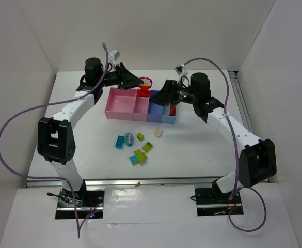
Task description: Sort the legos into containers by color
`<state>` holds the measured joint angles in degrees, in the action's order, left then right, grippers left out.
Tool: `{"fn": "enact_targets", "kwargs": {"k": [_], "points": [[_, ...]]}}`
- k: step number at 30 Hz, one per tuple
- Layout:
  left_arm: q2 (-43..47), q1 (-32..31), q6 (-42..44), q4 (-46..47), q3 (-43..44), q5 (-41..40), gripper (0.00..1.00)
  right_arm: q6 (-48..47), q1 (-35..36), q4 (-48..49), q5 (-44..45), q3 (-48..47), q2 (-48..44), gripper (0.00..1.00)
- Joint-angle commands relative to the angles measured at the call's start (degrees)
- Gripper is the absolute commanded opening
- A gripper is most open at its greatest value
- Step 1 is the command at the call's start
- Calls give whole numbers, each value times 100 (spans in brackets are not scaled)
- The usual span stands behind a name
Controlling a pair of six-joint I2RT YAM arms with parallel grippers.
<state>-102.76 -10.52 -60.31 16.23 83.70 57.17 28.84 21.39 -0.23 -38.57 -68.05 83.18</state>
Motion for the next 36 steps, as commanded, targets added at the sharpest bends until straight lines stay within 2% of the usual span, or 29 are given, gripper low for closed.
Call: {"fn": "enact_targets", "kwargs": {"k": [1,4,14,17,20,26,29,36], "points": [[248,-72,-26,-4,313,-478,0,596,84,1332,-230,38,14,96],[300,-73,-76,37,271,-478,0,789,138,1604,-379,38,181,96],[300,-73,-86,240,94,-479,0,1729,190,2896,-397,336,612,84],[300,-73,-86,240,94,-478,0,2002,190,3265,-467,336,769,78],[353,-73,-138,302,94,-426,0,2239,190,3652,-468,494,841,78],[353,-73,-138,459,-20,-426,0,3099,190,4715,-608,609,1131,65],[353,-73,-138,513,-73,-373,0,3443,190,5304,-538,793,1201,63],[353,-73,-86,460,-73,-311,0,3708,190,5762,-424,978,1254,63]]}}
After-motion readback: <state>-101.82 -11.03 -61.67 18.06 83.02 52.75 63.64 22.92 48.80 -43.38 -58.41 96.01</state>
